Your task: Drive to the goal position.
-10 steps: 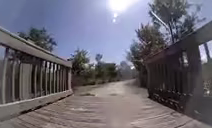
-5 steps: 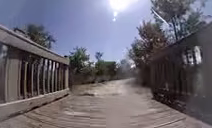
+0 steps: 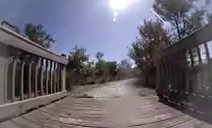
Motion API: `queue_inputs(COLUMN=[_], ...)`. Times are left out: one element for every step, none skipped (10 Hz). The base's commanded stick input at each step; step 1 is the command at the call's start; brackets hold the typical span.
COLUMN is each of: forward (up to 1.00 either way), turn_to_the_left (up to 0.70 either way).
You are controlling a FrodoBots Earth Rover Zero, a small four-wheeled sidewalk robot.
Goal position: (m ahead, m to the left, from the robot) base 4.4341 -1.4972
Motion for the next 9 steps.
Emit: queue_inputs(forward=[0.45, 0.45, 0.45, 0.45, 0.45, 0.45, 0.45, 0.45, 0.45], turn_to_the_left=[0.00, 0.00, 0.00, 0.00, -0.06, -0.22, -0.27, -0.27, -0.27])
